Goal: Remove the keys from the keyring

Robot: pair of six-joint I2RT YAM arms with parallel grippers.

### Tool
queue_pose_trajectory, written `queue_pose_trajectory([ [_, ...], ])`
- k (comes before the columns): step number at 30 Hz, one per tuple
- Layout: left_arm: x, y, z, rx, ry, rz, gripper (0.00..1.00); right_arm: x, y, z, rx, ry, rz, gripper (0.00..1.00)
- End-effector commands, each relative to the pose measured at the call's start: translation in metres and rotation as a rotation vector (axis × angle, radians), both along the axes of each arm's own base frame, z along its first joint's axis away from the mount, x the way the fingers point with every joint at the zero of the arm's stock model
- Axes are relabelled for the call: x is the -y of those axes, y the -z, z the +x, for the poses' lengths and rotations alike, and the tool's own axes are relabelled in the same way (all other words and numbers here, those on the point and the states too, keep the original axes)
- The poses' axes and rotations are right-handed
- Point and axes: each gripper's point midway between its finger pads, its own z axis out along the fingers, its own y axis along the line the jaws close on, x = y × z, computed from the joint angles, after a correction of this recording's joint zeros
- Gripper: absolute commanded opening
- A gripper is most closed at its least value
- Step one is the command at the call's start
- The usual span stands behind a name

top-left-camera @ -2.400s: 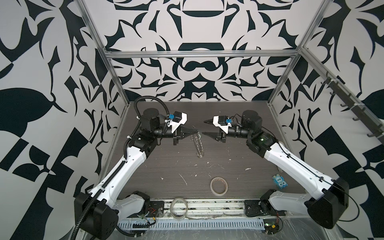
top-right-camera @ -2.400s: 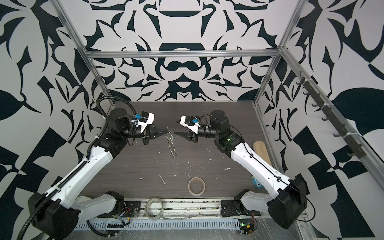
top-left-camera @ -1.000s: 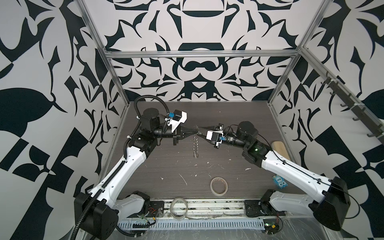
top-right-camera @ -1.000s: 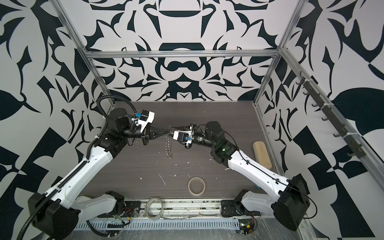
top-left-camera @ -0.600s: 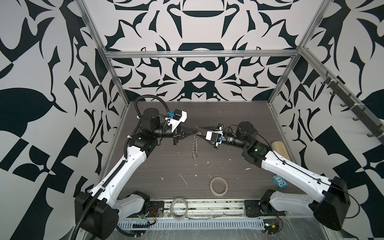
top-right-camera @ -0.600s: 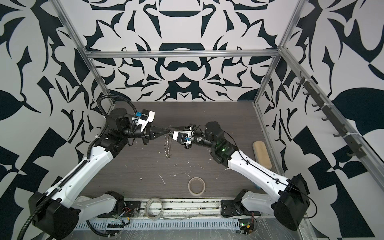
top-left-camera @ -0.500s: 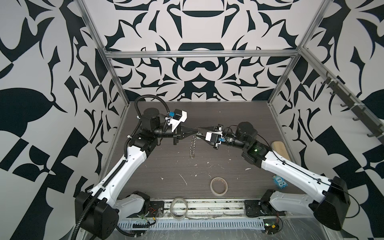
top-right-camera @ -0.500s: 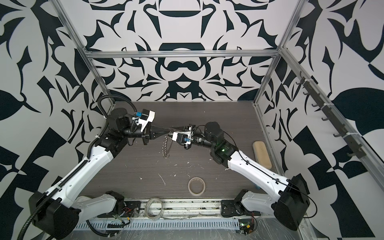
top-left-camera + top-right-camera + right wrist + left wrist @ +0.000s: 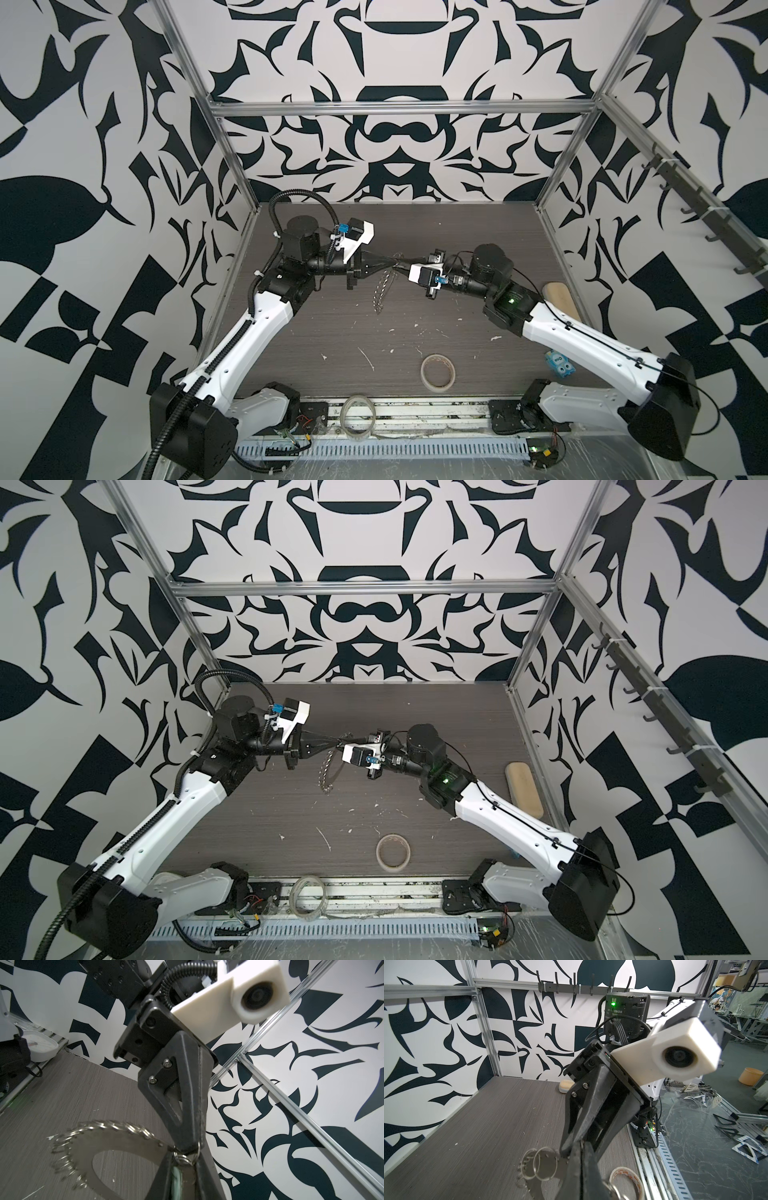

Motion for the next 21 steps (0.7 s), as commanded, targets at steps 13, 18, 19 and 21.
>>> queue_pose_trajectory([
  [13,-0.007,-0.011,-0.022,0.177,0.036,-0.028,0.0,0.01,-0.03,0.023,-0.288,-0.043,0.162,0.15],
  [18,-0.008,-0.006,-0.022,0.195,0.03,-0.015,0.0,0.019,-0.037,0.03,-0.389,-0.095,0.254,0.15],
  [19,-0.008,-0.006,-0.023,0.205,0.026,-0.014,0.0,0.021,-0.038,0.033,-0.412,-0.098,0.267,0.14],
  [21,-0.009,-0.005,-0.022,0.226,0.013,-0.009,0.0,0.025,-0.041,0.037,-0.459,-0.122,0.297,0.14],
])
